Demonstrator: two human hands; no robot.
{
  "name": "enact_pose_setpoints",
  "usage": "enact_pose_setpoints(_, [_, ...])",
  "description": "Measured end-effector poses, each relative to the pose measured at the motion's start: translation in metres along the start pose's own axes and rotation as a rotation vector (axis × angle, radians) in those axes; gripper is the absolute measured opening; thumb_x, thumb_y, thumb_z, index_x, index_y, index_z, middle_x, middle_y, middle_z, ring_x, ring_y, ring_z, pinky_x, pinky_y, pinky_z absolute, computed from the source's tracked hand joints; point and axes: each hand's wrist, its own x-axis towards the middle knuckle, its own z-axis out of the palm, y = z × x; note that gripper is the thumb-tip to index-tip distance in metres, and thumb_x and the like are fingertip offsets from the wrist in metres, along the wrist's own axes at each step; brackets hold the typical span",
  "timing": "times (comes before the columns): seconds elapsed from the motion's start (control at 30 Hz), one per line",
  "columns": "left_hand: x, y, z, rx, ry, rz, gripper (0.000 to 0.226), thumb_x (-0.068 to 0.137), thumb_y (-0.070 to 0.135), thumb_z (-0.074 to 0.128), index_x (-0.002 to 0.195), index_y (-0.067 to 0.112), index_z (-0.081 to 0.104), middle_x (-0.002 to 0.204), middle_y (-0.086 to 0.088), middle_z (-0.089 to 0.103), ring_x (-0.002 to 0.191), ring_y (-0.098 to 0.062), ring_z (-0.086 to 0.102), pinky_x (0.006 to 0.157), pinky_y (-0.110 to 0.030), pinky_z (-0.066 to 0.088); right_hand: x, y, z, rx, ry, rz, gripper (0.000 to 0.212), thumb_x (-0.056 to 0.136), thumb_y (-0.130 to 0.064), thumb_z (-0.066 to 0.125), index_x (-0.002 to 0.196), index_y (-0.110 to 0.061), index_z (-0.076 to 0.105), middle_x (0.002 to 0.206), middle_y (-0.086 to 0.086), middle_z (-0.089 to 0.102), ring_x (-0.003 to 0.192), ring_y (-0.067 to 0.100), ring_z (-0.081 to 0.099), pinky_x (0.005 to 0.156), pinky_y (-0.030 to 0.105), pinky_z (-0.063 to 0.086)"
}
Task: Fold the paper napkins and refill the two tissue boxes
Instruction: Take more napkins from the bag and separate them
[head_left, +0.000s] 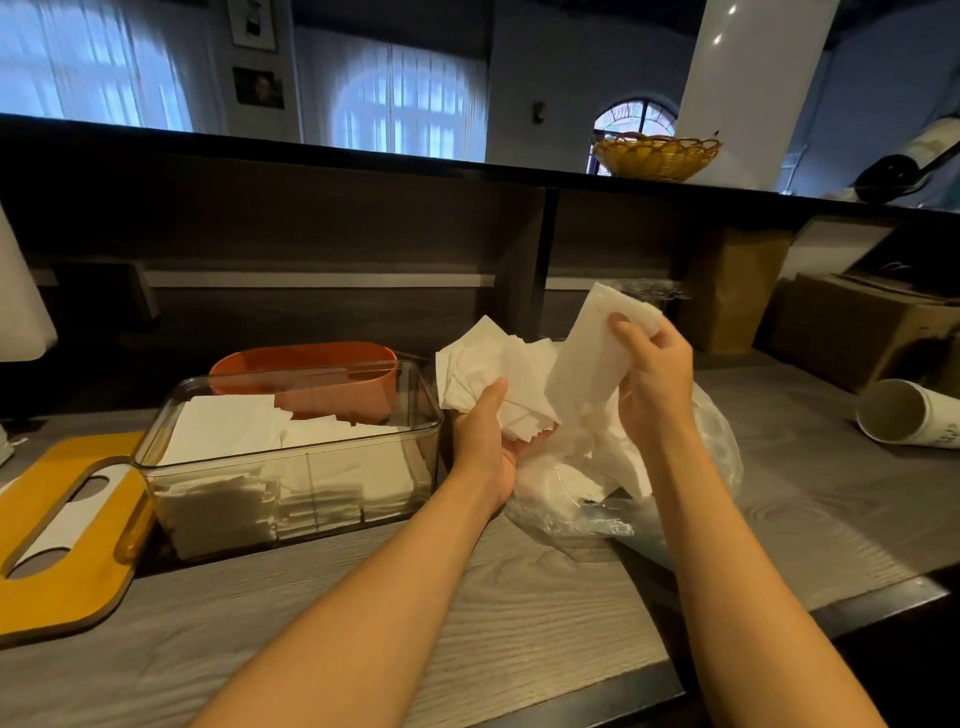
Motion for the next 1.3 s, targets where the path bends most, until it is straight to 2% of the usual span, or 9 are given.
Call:
enact_pose_setpoints(0.1, [-0.001, -0.003, 0.0, 0.067, 0.009, 0.022, 0.022, 0.097, 0.025, 0.063, 0.119, 0.021, 0.064, 0.118, -0.011, 0.071, 0.106, -0.033, 0.068, 0.073, -0.047, 0.062, -0.001, -0.01, -0.007, 0.031, -0.197, 0.001, 0.032, 0.091, -0.007, 0.066, 0.119, -0.021, 0.06, 0.107, 0.001, 0.063, 0.093, 0.014, 0.064, 0.075, 0.029, 0.058])
enact_pose_setpoints(0.27, [-0.001, -0.005, -0.001, 0.129, -0.022, 0.078, 0.033, 0.098, 0.039, 0.056, 0.126, 0.023, 0.063, 0.116, -0.011, 0.073, 0.104, -0.029, 0.07, 0.076, -0.044, 0.06, -0.003, -0.009, -0.005, -0.441, -0.383, -0.11, 0.062, 0.084, -0.002, 0.075, 0.136, -0.029, 0.055, 0.125, -0.001, 0.063, 0.104, 0.013, 0.066, 0.084, 0.029, 0.059])
enact_pose_setpoints(0.43, [-0.005, -0.003, -0.002, 0.191, -0.118, 0.089, 0.044, 0.098, 0.053, 0.048, 0.125, 0.023, 0.066, 0.114, -0.009, 0.074, 0.104, -0.027, 0.07, 0.078, -0.042, 0.058, -0.003, 0.002, -0.001, -0.77, -0.512, -0.115, 0.049, 0.092, -0.016, 0.07, 0.137, -0.027, 0.056, 0.129, -0.005, 0.06, 0.109, 0.01, 0.057, 0.092, 0.028, 0.054])
enact_pose_setpoints(0.53, [-0.005, -0.005, -0.002, 0.268, -0.147, 0.117, 0.017, 0.098, 0.036, 0.059, 0.112, 0.03, 0.067, 0.099, 0.001, 0.077, 0.093, -0.019, 0.073, 0.077, -0.043, 0.059, -0.004, 0.003, -0.002, -0.776, -0.579, -0.116, 0.042, 0.096, -0.016, 0.063, 0.136, -0.026, 0.057, 0.125, -0.008, 0.059, 0.107, 0.008, 0.056, 0.084, 0.019, 0.048])
enact_pose_setpoints(0.6, [-0.004, -0.005, -0.001, 0.265, -0.122, 0.117, 0.009, 0.098, 0.027, 0.061, 0.105, 0.03, 0.067, 0.092, 0.004, 0.078, 0.091, -0.017, 0.073, 0.083, -0.044, 0.06, -0.004, 0.004, -0.002, -0.786, -0.611, -0.101, 0.046, 0.097, -0.015, 0.062, 0.14, -0.027, 0.052, 0.127, -0.012, 0.054, 0.112, 0.008, 0.052, 0.09, 0.022, 0.047])
enact_pose_setpoints(0.83, [0.006, -0.007, -0.004, 0.198, -0.016, 0.107, 0.014, 0.099, 0.03, 0.06, 0.11, 0.025, 0.068, 0.11, -0.007, 0.076, 0.105, -0.028, 0.071, 0.097, -0.055, 0.054, -0.003, 0.012, 0.004, -0.999, -0.482, -0.151, 0.054, 0.09, -0.025, 0.072, 0.141, -0.028, 0.051, 0.117, -0.012, 0.05, 0.098, 0.007, 0.051, 0.079, 0.018, 0.045])
enact_pose_setpoints(1.03, [0.008, -0.008, -0.004, 0.184, -0.007, 0.106, 0.028, 0.101, 0.044, 0.053, 0.117, 0.025, 0.065, 0.111, -0.007, 0.075, 0.105, -0.028, 0.071, 0.097, -0.059, 0.053, -0.004, 0.017, 0.006, -1.082, -0.43, -0.197, 0.021, 0.086, -0.026, 0.076, 0.101, -0.013, 0.068, 0.099, 0.001, 0.066, 0.087, 0.016, 0.058, 0.075, 0.029, 0.053])
enact_pose_setpoints(1.17, [0.007, -0.008, -0.002, 0.182, 0.008, 0.099, 0.038, 0.102, 0.051, 0.047, 0.121, 0.022, 0.065, 0.112, -0.008, 0.075, 0.106, -0.028, 0.07, 0.097, -0.058, 0.053, -0.004, 0.017, 0.008, -1.027, -0.384, -0.165, 0.014, 0.087, -0.021, 0.073, 0.096, -0.011, 0.068, 0.095, 0.001, 0.066, 0.086, 0.017, 0.059, 0.067, 0.021, 0.048])
enact_pose_setpoints(1.3, [0.005, -0.006, 0.0, 0.15, 0.023, 0.077, 0.044, 0.103, 0.05, 0.045, 0.131, 0.021, 0.062, 0.115, -0.009, 0.074, 0.108, -0.029, 0.069, 0.098, -0.055, 0.053, 0.001, 0.017, 0.003, -0.851, -0.263, -0.062, 0.008, 0.089, -0.015, 0.069, 0.095, -0.01, 0.065, 0.091, 0.0, 0.065, 0.084, 0.015, 0.06, 0.069, 0.026, 0.051])
